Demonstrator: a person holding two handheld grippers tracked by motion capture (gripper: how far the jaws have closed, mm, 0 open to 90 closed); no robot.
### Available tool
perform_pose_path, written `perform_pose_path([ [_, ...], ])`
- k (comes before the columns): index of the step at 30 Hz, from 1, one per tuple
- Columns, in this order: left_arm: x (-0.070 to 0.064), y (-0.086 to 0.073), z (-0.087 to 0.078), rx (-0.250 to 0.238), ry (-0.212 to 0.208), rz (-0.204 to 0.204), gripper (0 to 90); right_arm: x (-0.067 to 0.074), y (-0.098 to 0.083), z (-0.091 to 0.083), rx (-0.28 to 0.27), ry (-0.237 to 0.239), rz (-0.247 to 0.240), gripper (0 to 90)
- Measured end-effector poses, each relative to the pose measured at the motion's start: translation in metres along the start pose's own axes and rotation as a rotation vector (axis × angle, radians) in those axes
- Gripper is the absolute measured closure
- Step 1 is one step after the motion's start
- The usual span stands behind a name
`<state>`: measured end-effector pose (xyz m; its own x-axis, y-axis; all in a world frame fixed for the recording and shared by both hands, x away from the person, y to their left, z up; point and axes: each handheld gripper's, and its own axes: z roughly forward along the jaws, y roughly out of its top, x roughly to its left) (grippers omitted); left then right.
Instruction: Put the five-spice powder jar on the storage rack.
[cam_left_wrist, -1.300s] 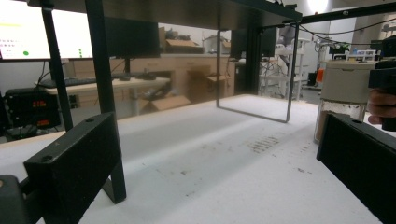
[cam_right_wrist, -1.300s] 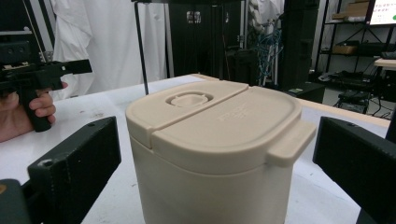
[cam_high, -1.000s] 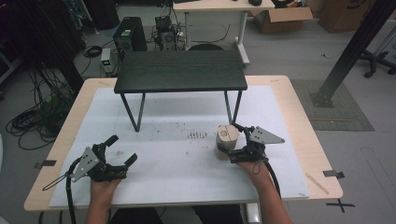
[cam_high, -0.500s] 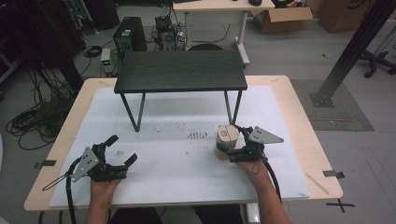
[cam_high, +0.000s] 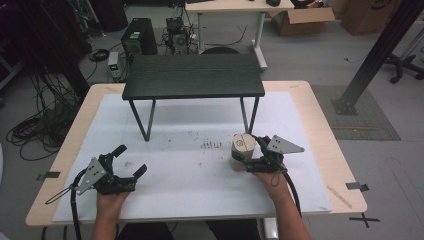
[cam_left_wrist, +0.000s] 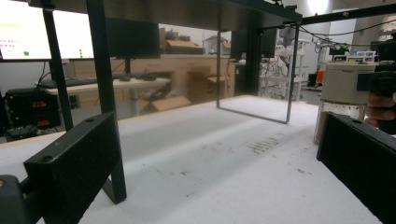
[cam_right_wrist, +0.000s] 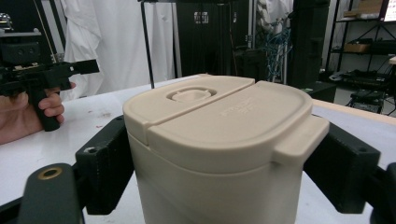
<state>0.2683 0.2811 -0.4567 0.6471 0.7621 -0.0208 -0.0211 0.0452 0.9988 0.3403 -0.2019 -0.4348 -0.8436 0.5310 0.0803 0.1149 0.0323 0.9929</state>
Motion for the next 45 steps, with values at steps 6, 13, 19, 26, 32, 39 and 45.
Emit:
perform_pose_path([
  [6, 0.0, 0.0, 0.0, 0.001, 0.0, 0.0, 0.2, 0.0005, -0.0001, 0.0005, 0.001, 0.007, -0.001, 20.1],
  [13, 0.0, 0.0, 0.0, 0.001, 0.0, 0.0, 0.2, 0.0001, -0.0008, 0.0012, 0.01, 0.007, -0.002, 21.6],
  [19, 0.0001, 0.0, 0.0001, 0.001, 0.0, -0.001, 0.2, 0.0001, -0.0006, 0.0013, 0.012, 0.008, -0.012, 22.7],
  [26, 0.0001, 0.0, 0.0001, 0.001, 0.0, -0.001, 0.2, 0.0003, 0.0, 0.0011, 0.02, 0.01, -0.025, 23.7],
  [32, 0.0, 0.0, 0.0, 0.001, 0.001, 0.0, 0.2, 0.0003, 0.0013, 0.0006, 0.031, 0.011, -0.038, 24.2],
  [39, 0.0, 0.0, -0.0001, -0.001, 0.001, 0.0, 0.2, 0.0003, 0.0023, 0.0007, 0.039, 0.011, -0.04, 24.3],
  [45, -0.0001, 0.0, -0.0001, -0.001, 0.0, 0.001, 0.2, 0.0013, 0.0035, 0.0009, 0.047, 0.002, -0.04, 24.3],
])
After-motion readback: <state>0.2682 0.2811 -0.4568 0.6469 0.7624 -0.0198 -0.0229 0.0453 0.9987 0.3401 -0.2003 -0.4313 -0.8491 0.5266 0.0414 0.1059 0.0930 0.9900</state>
